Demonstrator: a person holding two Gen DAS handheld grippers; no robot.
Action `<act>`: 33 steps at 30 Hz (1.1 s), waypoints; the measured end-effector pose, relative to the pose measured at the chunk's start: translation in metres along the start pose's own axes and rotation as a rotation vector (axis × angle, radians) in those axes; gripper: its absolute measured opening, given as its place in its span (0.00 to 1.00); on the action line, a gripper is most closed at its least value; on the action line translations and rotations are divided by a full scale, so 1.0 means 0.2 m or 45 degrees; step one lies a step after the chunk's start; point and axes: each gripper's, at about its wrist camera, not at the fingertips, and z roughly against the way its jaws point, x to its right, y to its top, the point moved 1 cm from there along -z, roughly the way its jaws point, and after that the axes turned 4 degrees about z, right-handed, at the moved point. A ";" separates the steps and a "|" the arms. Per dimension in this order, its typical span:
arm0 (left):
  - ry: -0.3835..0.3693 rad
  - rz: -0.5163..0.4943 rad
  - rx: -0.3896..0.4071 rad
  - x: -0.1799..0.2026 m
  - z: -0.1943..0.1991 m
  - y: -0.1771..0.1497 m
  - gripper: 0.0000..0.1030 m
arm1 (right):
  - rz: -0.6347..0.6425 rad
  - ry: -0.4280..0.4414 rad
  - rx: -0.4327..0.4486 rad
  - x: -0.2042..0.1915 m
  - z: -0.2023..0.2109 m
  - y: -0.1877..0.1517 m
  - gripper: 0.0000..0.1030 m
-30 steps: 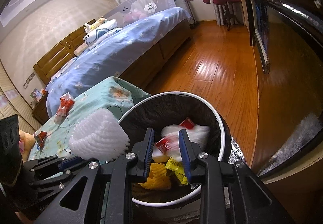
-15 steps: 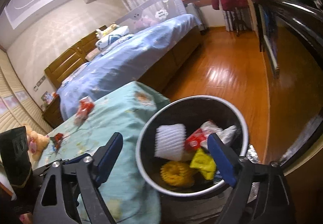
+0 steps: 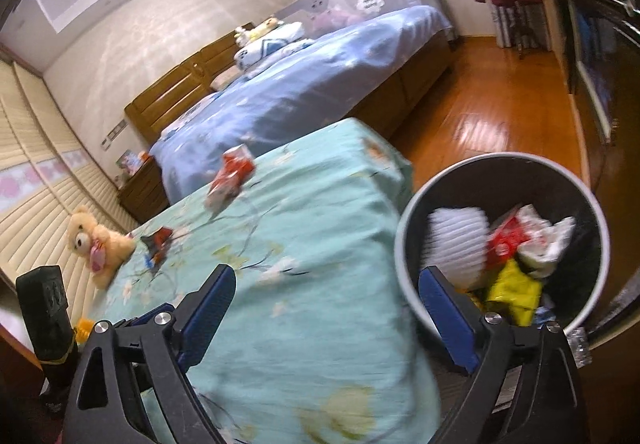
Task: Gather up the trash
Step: 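Move both open tools back over the remaining table trash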
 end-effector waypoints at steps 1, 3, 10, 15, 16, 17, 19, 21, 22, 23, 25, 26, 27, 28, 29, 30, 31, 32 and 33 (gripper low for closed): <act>0.011 0.021 0.004 -0.03 0.01 0.00 0.61 | 0.005 0.007 -0.006 -0.02 -0.01 -0.01 0.91; 0.032 0.054 0.013 -0.10 0.04 0.00 0.61 | 0.026 0.034 -0.029 -0.09 -0.06 -0.02 0.91; 0.110 0.139 0.037 -0.30 0.12 0.00 0.61 | 0.084 0.100 -0.078 -0.27 -0.20 -0.03 0.91; 0.160 0.192 0.041 -0.43 0.12 0.04 0.61 | 0.118 0.137 -0.107 -0.38 -0.33 -0.01 0.91; 0.171 0.203 0.041 -0.46 0.11 0.05 0.61 | 0.122 0.144 -0.111 -0.40 -0.35 -0.01 0.91; 0.179 0.212 0.040 -0.49 0.10 0.06 0.61 | 0.129 0.151 -0.118 -0.42 -0.38 0.00 0.91; 0.193 0.232 0.039 -0.53 0.10 0.08 0.61 | 0.138 0.158 -0.128 -0.45 -0.42 0.01 0.91; 0.202 0.248 0.036 -0.57 0.07 0.11 0.62 | 0.143 0.170 -0.141 -0.47 -0.48 0.02 0.91; 0.206 0.257 0.034 -0.59 0.06 0.12 0.63 | 0.144 0.173 -0.148 -0.48 -0.50 0.03 0.91; 0.209 0.264 0.033 -0.61 0.05 0.13 0.63 | 0.148 0.178 -0.160 -0.50 -0.53 0.04 0.91; 0.219 0.275 0.029 -0.64 0.02 0.16 0.63 | 0.161 0.185 -0.172 -0.53 -0.58 0.05 0.91; 0.224 0.281 0.028 -0.66 0.01 0.17 0.63 | 0.166 0.186 -0.176 -0.54 -0.60 0.06 0.91; 0.228 0.290 0.026 -0.68 0.00 0.19 0.64 | 0.171 0.188 -0.182 -0.55 -0.62 0.07 0.91; 0.229 0.294 0.026 -0.70 -0.01 0.20 0.64 | 0.174 0.192 -0.188 -0.56 -0.65 0.08 0.91; 0.233 0.300 0.026 -0.72 -0.03 0.22 0.64 | 0.175 0.195 -0.195 -0.57 -0.67 0.09 0.91; 0.240 0.304 0.027 -0.73 -0.04 0.24 0.64 | 0.176 0.196 -0.202 -0.58 -0.70 0.11 0.91; 0.243 0.306 0.028 -0.75 -0.05 0.25 0.64 | 0.177 0.199 -0.208 -0.59 -0.73 0.12 0.91; 0.248 0.307 0.030 -0.76 -0.07 0.27 0.64 | 0.178 0.202 -0.210 -0.60 -0.75 0.13 0.91; 0.256 0.310 0.031 -0.78 -0.08 0.29 0.64 | 0.183 0.204 -0.212 -0.62 -0.78 0.15 0.91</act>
